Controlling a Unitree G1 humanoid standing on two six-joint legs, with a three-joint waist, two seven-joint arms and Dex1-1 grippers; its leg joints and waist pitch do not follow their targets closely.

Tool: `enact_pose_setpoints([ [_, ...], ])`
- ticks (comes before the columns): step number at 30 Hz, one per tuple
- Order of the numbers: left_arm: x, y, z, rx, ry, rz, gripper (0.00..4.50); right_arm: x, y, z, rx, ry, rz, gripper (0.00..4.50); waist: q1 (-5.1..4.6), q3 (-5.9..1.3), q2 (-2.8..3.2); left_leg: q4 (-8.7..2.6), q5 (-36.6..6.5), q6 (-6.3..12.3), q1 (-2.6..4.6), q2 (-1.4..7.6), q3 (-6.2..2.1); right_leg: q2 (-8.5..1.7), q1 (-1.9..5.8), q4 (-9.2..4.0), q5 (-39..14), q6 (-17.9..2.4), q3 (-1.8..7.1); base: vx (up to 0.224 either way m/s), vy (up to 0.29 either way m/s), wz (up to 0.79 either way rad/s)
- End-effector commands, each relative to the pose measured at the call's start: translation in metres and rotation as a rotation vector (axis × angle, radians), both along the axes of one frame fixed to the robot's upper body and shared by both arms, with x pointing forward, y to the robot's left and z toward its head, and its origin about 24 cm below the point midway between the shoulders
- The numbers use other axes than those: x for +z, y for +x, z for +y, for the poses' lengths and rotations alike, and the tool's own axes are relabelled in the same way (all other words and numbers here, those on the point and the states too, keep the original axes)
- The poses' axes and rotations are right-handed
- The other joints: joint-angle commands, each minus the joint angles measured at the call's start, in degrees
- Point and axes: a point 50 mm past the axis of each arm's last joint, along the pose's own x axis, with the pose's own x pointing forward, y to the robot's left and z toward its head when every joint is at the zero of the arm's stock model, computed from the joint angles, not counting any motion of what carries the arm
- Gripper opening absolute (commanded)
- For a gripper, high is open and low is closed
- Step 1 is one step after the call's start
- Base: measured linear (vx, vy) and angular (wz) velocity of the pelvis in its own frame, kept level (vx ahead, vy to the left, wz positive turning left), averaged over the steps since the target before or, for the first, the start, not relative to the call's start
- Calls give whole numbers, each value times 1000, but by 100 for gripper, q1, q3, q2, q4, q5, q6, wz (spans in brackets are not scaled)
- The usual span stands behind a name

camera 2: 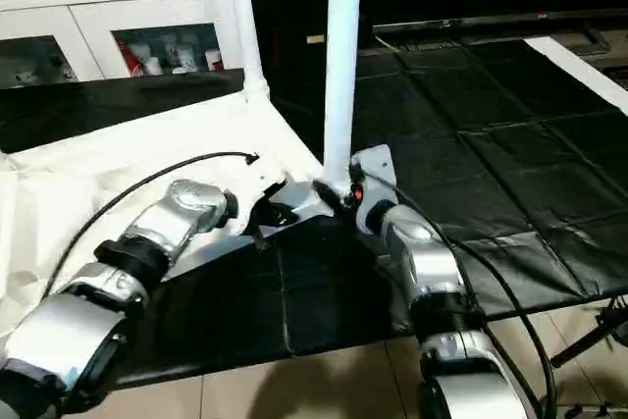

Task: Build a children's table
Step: Rotate leg to tighten

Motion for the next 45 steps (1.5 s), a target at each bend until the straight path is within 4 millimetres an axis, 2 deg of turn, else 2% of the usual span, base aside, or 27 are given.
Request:
enact_pose_setpoints([
  [1,18,3,-7,-74,-31,-94,0,-3,-12,25,202,13,-7,413,28,-402,-110,-341,-450,688,-31,170,-61,-426,401,-408,-1518,-719,362,0,0,0],
  [7,14,-9,7,-270,-19,-56,0,6,-24,-13,344,1,-56,446,86,-413,-106,-322,-388,824,-43,203,-54,-420,406,-357,-1219,-810,370,0,0,0],
  [9,13,-12,12,-327,-4,-42,0,9,-28,-25,416,-20,-36,446,148,-411,-85,-316,-448,833,-24,202,-48,-422,392,-375,-1326,-813,367,0,0,0],
  [11,12,-14,17,-374,20,-24,0,12,-31,-32,482,-34,-15,446,195,-415,-74,-318,-468,816,-4,224,-49,-423,375,-364,-1274,-834,382,0,0,0],
  [15,10,-22,24,-498,48,10,0,18,-37,-39,626,-116,3,446,261,-416,-86,-326,-530,755,-8,224,-57,-427,386,-363,-1310,-822,377,0,0,0],
  [19,10,-25,26,-555,70,26,0,18,-37,-40,695,-154,19,446,319,-416,-86,-337,-578,651,1,243,-59,-441,369,-357,-1395,-828,385,0,0,0],
  [20,10,-26,26,-578,82,30,0,19,-36,-39,717,-161,21,446,321,-416,-106,-338,-577,645,9,241,-52,-435,366,-363,-1399,-832,386,0,0,0],
  [24,10,-27,27,-613,101,34,0,20,-34,-35,749,-159,30,446,330,-412,-99,-338,-586,612,10,241,-53,-436,359,-357,-1434,-845,394,0,0,0],
  [25,10,-28,28,-622,103,35,0,21,-33,-34,756,-157,34,420,335,-416,-98,-338,-554,626,-1,244,-59,-440,368,-348,-1391,-845,394,0,0,0],
  [26,10,-28,28,-629,104,37,0,20,-33,-32,765,-158,35,412,336,-420,-119,-339,-529,631,-6,243,-61,-441,375,-343,-1373,-836,390,0,0,0],
  [29,10,-29,29,-643,108,39,0,19,-31,-29,777,-168,39,409,344,-424,-107,-333,-477,632,-5,244,-59,-444,366,-337,-1341,-837,391,0,0,0],
  [31,9,-29,29,-643,108,39,0,18,-31,-29,783,-168,42,378,332,-421,-106,-335,-483,630,-13,244,-63,-445,371,-333,-1346,-852,387,0,0,0],
  [39,8,-30,31,-651,117,42,0,18,-31,-29,798,-154,48,317,332,-419,-109,-335,-513,628,-14,239,-59,-443,374,-345,-1410,-805,389,0,0,0],
  [41,8,-30,32,-651,120,43,0,18,-32,-29,802,-147,52,286,332,-421,-107,-336,-504,626,-11,241,-59,-441,371,-346,-1428,-801,389,0,0,0],
  [45,7,-30,32,-636,125,44,0,17,-33,-27,806,-134,59,272,329,-421,-112,-336,-481,632,-10,246,-62,-439,370,-337,-1367,-821,390,0,0,0],
])
